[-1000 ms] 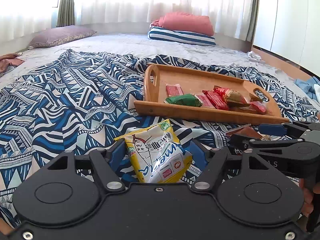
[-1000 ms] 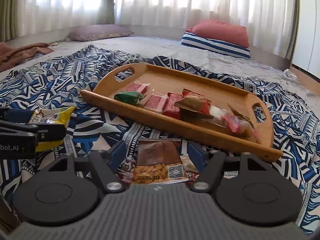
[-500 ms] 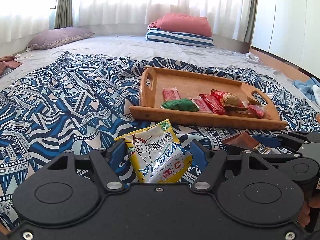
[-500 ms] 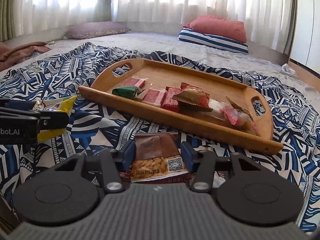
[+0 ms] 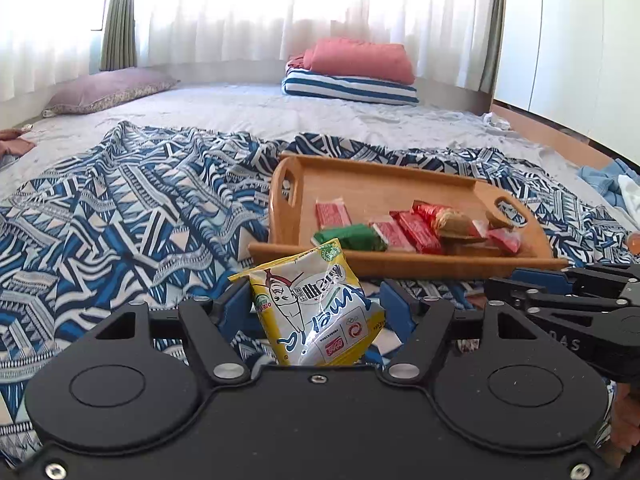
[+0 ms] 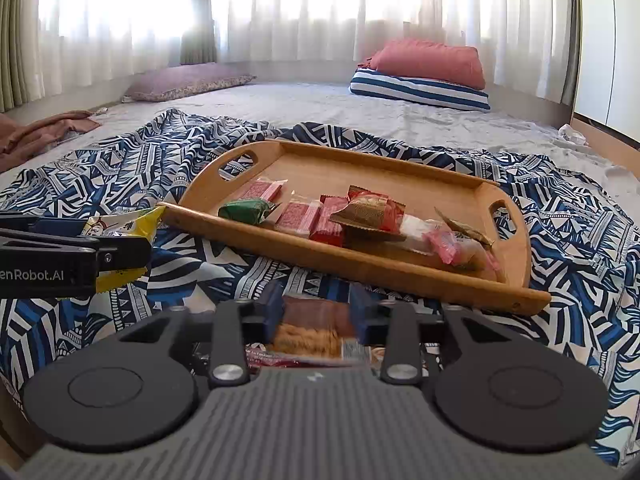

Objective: Organize snacks
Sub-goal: 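Hold the yellow bag in the left tool while the right tool grasps the brown almond packet, then carry the yellow bag in the left tool while the right tool carries the brown packet over the tray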

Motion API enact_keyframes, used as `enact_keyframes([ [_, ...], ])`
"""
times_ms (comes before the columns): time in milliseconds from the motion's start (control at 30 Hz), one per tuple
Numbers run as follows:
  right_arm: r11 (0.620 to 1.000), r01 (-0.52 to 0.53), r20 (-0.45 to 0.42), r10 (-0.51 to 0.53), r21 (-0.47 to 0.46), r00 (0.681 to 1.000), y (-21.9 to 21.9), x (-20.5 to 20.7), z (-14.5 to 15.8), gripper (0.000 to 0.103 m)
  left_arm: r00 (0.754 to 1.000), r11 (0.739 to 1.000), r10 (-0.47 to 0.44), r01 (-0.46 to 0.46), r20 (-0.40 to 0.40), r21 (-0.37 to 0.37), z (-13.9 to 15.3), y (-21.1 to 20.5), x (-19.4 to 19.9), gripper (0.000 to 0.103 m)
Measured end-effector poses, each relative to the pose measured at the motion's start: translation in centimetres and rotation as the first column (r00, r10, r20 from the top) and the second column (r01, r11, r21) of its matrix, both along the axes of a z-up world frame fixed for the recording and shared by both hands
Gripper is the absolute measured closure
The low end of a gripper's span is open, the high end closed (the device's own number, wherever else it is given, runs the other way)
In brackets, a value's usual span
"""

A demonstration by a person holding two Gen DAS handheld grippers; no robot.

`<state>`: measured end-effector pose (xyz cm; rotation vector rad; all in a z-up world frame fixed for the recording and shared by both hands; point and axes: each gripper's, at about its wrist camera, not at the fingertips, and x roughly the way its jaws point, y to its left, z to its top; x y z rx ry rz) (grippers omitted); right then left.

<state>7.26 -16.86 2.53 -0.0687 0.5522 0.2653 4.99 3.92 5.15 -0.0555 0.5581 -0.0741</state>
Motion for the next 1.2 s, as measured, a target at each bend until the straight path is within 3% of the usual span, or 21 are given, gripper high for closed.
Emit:
enact_keyframes([
  [133, 1.000, 0.006, 0.031, -0.006, -0.009, 1.000, -0.7, 0.3, 1.2, 0.066, 1.000, 1.000, -0.002, 0.002, 0.018, 0.002, 1.0, 0.1, 0.6, 0.035],
  [333, 1.000, -0.002, -0.038, 0.003, 0.025, 0.999, -1.4, 0.4, 0.4, 0.038, 1.000, 1.000, -0.011, 0.011, 0.016, 0.004, 1.1, -0.4, 0.8, 0.035],
  [467, 1.000, -0.003, -0.043, 0.002, -0.024, 0.999, -0.7, -0.2, -1.0, 0.031, 1.000, 1.000, -0.025, 0.025, 0.002, 0.007, 0.7, -1.0, 0.6, 0.035],
  [800, 0.999, 0.031, -0.066, -0.033, -0.024, 0.997, -1.0, -0.4, -2.3, 0.030, 1.000, 0.999, -0.030, 0.030, -0.010, 0.012, 0.3, -1.2, 0.4, 0.035],
  [900, 0.999, 0.031, -0.059, -0.033, -0.023, 0.998, -1.0, -0.6, -2.1, 0.047, 0.999, 1.000, -0.029, 0.029, -0.014, 0.009, 0.2, -1.1, 0.5, 0.035],
  [1200, 0.999, 0.033, -0.029, -0.033, 0.005, 0.999, -1.6, -0.8, -0.6, 0.051, 1.000, 1.000, -0.030, 0.030, -0.003, -0.005, 0.8, -0.9, 1.3, 0.035],
])
